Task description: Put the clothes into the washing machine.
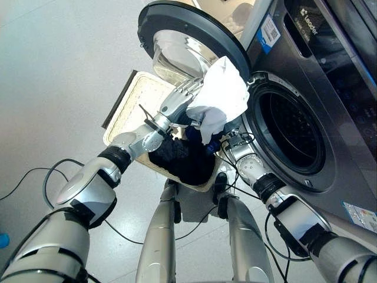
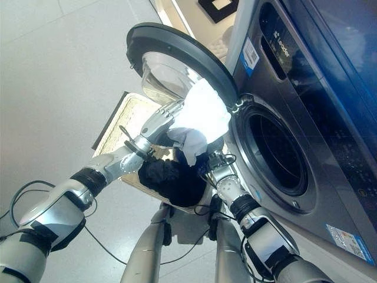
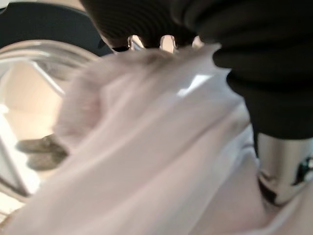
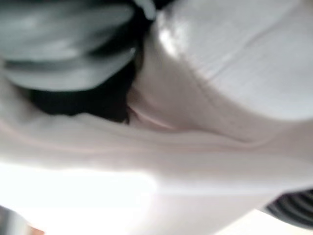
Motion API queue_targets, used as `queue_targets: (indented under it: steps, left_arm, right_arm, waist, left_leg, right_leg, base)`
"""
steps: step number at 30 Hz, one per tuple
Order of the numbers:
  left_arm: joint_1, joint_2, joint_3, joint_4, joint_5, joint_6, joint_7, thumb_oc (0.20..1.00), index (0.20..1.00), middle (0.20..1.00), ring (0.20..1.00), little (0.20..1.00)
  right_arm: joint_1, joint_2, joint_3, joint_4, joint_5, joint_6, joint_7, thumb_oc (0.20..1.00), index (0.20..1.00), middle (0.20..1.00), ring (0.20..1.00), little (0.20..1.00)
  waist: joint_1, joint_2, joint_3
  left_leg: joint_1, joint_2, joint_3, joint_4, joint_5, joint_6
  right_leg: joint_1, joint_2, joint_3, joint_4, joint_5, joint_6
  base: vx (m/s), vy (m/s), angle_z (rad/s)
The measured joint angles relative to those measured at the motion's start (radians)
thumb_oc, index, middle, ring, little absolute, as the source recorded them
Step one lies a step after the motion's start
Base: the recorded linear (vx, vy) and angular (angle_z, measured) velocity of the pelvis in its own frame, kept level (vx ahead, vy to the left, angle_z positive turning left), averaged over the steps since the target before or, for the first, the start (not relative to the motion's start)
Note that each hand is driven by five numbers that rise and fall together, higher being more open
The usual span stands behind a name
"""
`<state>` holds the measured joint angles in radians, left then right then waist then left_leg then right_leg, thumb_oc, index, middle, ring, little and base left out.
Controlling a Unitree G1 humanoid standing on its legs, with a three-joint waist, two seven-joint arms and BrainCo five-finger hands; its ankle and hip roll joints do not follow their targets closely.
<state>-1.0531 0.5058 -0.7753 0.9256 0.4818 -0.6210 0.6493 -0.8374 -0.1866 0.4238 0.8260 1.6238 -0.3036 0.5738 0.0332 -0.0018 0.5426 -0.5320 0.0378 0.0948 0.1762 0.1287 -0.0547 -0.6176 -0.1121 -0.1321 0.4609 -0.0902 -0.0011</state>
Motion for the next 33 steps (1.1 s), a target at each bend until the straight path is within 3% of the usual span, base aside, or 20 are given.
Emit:
queue_targets:
  steps: [9, 19, 21, 23, 26, 33]
  left_arm:
    - [0.130, -0.061, 0.189, 0.007, -0.203, 0.005, 0.020, 1.000, 1.000, 1.000, 1.000, 1.000]
    - [0.178, -0.098, 0.254, -0.002, -0.268, 0.006, 0.047, 1.000, 1.000, 1.000, 1.000, 1.000]
    - [0.229, -0.113, 0.326, -0.004, -0.292, 0.000, 0.088, 1.000, 1.000, 1.000, 1.000, 1.000]
    - [0.252, -0.115, 0.326, -0.004, -0.317, 0.000, 0.113, 1.000, 1.000, 1.000, 1.000, 1.000]
    - [0.251, -0.114, 0.327, -0.005, -0.321, -0.006, 0.134, 1.000, 1.000, 1.000, 1.000, 1.000]
    - [0.276, -0.109, 0.324, -0.133, -0.320, -0.051, 0.165, 1.000, 1.000, 1.000, 1.000, 1.000]
  right_arm:
    - [0.049, 0.014, -0.100, 0.093, 0.141, -0.012, 0.052, 0.200, 0.200, 0.200, 0.200, 0.200]
    - [0.107, 0.032, -0.158, 0.103, 0.252, -0.025, 0.071, 0.200, 0.200, 0.200, 0.200, 0.200]
    - [0.108, 0.057, -0.256, 0.172, 0.313, -0.026, 0.070, 0.200, 0.200, 0.200, 0.200, 0.200]
    - [0.101, 0.067, -0.367, 0.193, 0.336, -0.047, 0.030, 0.200, 0.200, 0.200, 0.200, 0.200]
    - [0.079, 0.034, -0.437, 0.199, 0.353, -0.069, -0.026, 0.200, 0.200, 0.200, 0.200, 0.200]
    - [-0.005, -0.052, -0.504, 0.204, 0.353, -0.100, -0.134, 0.200, 0.200, 0.200, 0.200, 0.200]
  waist:
    - [-0.019, 0.008, 0.001]
    - [-0.024, 0.010, 0.002]
    - [-0.042, 0.031, 0.002]
    - [-0.041, 0.060, 0.002]
    - [-0.044, 0.084, 0.002]
    - [-0.040, 0.091, 0.000]
  left_leg:
    - [0.000, -0.002, 0.013, -0.022, 0.002, 0.002]
    - [0.000, -0.001, 0.015, -0.037, 0.001, 0.001]
    - [0.000, -0.005, 0.030, -0.046, 0.001, 0.001]
    - [0.000, -0.007, 0.040, -0.049, -0.001, 0.004]
    - [0.000, -0.008, 0.041, -0.055, 0.001, 0.006]
    - [-0.004, -0.006, 0.043, -0.062, 0.005, 0.011]
  right_leg:
    - [-0.015, 0.007, 0.029, -0.028, 0.024, 0.007]
    - [-0.024, 0.015, 0.041, -0.044, 0.029, 0.007]
    - [-0.033, 0.013, 0.052, -0.045, 0.030, 0.011]
    - [-0.037, 0.014, 0.065, -0.047, 0.035, 0.017]
    - [-0.036, 0.014, 0.069, -0.057, 0.043, 0.019]
    - [-0.049, 0.016, 0.069, -0.059, 0.045, 0.017]
  base:
    - [0.00, 0.010, -0.10]
    - [0.01, 0.020, -0.05]
    - [0.03, 0.091, -0.09]
    - [0.03, 0.079, -0.14]
    - [0.02, 0.038, -0.06]
    - [0.01, -0.029, -0.02]
